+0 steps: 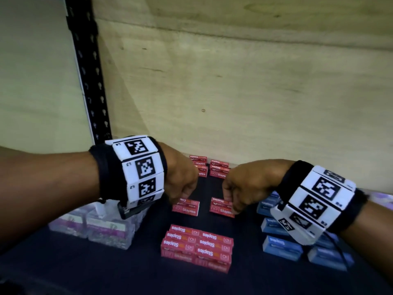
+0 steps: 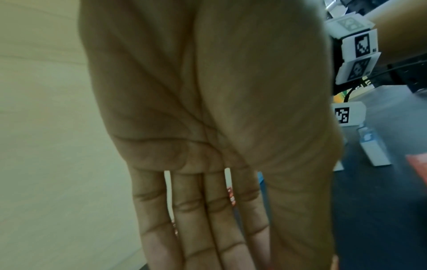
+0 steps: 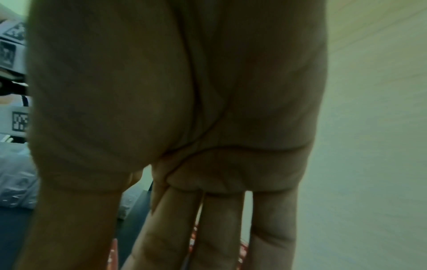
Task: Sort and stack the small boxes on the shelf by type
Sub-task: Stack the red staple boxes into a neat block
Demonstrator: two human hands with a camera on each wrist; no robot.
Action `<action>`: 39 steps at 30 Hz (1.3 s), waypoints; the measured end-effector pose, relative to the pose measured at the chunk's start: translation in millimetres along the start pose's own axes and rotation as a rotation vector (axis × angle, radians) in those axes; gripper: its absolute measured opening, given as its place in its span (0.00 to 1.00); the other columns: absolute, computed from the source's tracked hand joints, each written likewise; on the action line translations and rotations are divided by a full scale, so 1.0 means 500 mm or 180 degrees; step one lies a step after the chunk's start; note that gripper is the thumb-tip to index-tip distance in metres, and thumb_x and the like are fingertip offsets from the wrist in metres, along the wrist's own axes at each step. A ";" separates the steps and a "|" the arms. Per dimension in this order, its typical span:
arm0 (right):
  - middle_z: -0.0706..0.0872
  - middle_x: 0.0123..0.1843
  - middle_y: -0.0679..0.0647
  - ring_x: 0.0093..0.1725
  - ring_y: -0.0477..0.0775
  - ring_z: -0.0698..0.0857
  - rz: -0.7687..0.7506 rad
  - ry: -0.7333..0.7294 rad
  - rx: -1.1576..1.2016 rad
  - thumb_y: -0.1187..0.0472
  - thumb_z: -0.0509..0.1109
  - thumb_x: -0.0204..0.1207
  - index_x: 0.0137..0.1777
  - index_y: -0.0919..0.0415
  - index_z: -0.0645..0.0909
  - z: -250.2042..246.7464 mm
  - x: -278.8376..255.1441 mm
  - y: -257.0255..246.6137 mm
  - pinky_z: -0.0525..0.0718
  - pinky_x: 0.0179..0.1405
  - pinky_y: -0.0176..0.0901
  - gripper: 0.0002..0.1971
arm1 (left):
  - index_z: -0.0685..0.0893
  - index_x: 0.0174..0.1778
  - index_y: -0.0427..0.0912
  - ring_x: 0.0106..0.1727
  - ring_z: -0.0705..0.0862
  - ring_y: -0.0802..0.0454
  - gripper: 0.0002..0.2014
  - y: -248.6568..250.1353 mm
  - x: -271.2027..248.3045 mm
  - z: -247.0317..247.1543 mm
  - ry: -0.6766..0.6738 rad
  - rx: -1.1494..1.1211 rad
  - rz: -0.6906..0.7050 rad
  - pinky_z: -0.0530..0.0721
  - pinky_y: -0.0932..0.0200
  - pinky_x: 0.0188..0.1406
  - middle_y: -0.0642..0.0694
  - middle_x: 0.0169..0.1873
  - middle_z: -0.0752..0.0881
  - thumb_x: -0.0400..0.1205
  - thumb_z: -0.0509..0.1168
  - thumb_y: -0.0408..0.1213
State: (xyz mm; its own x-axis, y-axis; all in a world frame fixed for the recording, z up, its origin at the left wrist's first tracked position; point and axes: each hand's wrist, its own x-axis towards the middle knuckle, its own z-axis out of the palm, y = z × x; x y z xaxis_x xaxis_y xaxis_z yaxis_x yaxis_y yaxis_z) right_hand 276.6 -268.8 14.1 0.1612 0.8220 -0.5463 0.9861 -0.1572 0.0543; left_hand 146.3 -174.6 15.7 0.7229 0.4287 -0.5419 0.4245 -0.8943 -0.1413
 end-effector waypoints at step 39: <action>0.84 0.46 0.39 0.45 0.41 0.81 -0.0567 -0.0284 0.0003 0.52 0.76 0.77 0.65 0.39 0.81 0.042 -0.058 -0.026 0.80 0.54 0.41 0.18 | 0.81 0.65 0.61 0.47 0.86 0.61 0.17 0.012 -0.042 0.046 -0.0183 -0.0163 0.0540 0.81 0.67 0.42 0.55 0.51 0.89 0.81 0.70 0.40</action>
State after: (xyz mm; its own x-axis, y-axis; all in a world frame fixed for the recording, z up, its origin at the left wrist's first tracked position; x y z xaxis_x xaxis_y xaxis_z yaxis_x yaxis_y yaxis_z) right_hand 258.4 -302.4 11.7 -0.0203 0.7851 -0.6190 0.9986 -0.0142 -0.0506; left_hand 121.4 -191.8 7.2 0.7547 0.2630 -0.6011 0.3274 -0.9449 -0.0024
